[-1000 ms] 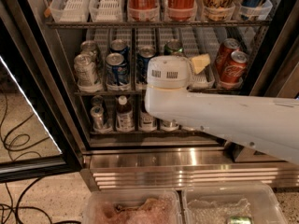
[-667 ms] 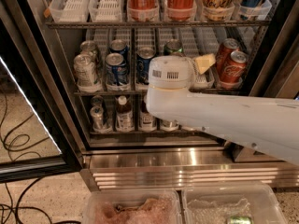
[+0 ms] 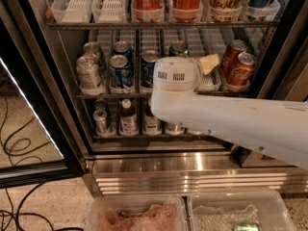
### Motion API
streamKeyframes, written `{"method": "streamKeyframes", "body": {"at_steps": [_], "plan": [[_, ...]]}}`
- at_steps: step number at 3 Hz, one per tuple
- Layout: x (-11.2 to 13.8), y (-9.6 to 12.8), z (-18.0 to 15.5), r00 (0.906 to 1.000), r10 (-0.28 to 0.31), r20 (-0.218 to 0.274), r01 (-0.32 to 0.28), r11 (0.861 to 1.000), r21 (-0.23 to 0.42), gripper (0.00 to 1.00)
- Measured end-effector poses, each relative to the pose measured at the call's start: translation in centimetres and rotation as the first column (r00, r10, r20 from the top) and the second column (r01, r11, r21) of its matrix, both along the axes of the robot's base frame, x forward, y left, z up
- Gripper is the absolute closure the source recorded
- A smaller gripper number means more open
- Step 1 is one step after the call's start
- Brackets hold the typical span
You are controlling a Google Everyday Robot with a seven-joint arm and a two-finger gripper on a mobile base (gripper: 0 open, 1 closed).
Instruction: Pick green can from middle shelf of fridge
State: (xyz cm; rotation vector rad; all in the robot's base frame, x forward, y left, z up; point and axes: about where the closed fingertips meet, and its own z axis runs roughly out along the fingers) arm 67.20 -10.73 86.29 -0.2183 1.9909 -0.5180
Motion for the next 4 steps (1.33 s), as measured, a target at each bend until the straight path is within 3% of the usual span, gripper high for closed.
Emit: {"method": "streamKeyframes", "body": {"at_steps": [1, 4], "plan": [[0.0, 0.0, 0.1, 1.0, 0.003, -0.001, -0.003, 1.0, -0.006, 0.19], [0.8, 0.1, 1.2, 0.9997, 0.021, 0.015, -0.021, 0.999, -0.028, 0.88]]}}
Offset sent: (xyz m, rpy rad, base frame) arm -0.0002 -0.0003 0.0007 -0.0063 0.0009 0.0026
